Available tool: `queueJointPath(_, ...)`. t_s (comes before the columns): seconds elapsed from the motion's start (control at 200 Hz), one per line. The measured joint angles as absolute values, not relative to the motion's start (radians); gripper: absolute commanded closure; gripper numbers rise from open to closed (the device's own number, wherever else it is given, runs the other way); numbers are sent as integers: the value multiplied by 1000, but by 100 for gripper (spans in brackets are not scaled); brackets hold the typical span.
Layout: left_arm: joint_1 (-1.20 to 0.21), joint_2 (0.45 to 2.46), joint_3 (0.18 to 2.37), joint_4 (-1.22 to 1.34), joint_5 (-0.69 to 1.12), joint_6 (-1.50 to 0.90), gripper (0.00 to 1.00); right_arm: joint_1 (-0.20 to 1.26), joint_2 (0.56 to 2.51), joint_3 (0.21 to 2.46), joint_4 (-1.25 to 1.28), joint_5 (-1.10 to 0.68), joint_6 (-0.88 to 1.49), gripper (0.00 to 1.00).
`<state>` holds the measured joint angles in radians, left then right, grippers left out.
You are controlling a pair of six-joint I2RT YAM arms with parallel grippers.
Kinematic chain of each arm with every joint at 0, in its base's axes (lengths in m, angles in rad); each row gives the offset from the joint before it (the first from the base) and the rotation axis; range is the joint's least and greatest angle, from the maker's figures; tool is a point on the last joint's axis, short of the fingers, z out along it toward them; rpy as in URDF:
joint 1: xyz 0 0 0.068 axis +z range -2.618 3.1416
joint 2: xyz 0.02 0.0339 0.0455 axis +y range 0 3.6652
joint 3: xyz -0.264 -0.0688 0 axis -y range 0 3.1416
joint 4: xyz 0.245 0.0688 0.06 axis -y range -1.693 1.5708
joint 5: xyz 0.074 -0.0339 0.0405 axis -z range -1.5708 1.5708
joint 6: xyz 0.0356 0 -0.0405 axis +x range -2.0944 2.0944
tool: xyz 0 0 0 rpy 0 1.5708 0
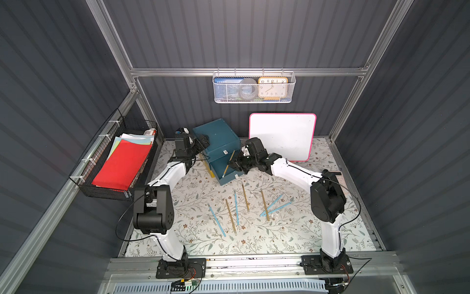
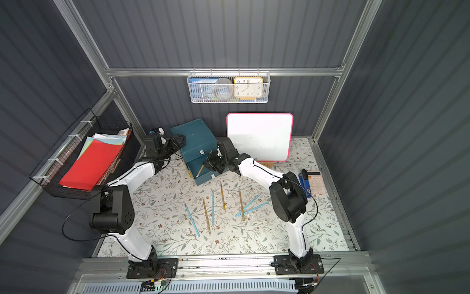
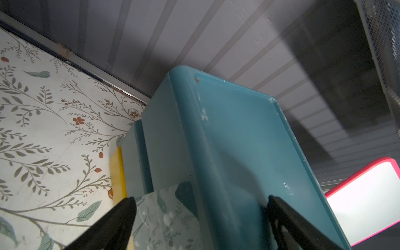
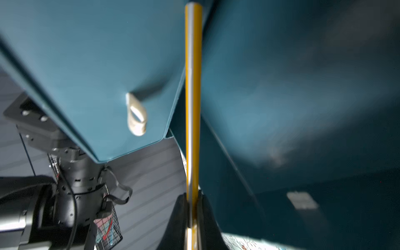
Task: Please place the pencils in the drawer according to their color
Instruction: Place the pencil in the drawer.
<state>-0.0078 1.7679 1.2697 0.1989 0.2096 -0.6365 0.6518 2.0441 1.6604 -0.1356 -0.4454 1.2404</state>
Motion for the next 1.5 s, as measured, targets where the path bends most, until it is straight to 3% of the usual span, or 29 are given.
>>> queueJointPath(0.44,-9,1768,1270,199,211,-636,0,657,2136,1768,-146,-403,1259,100)
queueJointPath(1.051,-10,1768,1270,199,213,-636,0,659,2083,1695,-154,-404,1251,100)
queueJointPath(1.501,-10,1768,1270,199,213,-636,0,655,2146,1763,-193,-414,1275,100)
